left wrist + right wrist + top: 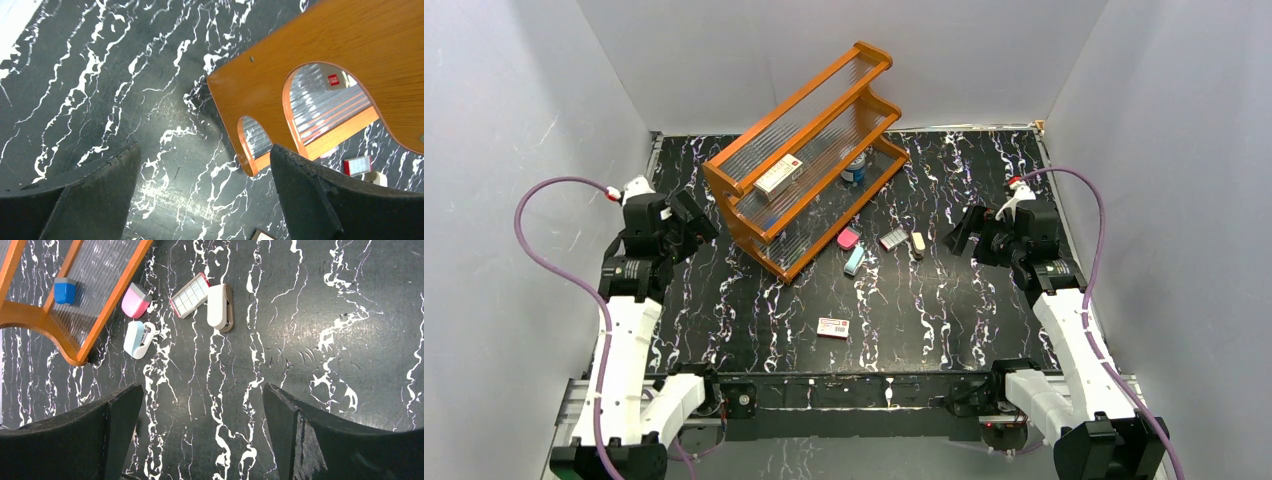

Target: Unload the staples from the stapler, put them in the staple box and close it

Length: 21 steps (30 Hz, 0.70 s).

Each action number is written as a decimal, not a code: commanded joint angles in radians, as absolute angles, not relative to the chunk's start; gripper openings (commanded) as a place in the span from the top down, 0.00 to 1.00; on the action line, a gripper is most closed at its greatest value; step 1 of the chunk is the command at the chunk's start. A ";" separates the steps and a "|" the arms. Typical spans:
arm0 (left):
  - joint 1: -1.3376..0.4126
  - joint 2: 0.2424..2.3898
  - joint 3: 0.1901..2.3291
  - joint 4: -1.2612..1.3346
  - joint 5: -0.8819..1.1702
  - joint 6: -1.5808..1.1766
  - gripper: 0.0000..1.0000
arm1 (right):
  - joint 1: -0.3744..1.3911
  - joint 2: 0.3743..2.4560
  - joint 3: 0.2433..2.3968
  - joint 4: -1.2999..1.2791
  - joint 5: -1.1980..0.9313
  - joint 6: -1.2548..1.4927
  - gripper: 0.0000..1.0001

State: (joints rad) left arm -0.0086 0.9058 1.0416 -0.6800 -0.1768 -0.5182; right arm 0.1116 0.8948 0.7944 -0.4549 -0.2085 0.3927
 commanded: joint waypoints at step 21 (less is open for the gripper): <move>-0.029 0.786 0.833 -0.460 0.589 -0.543 0.06 | 0.108 0.867 0.722 -0.429 -0.315 0.366 0.01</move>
State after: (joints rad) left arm -0.0101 0.8497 0.8680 -0.5652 0.3435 -0.5098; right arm 0.1116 0.8913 0.7506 -0.4686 -0.2981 0.3553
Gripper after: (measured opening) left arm 0.942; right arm 0.989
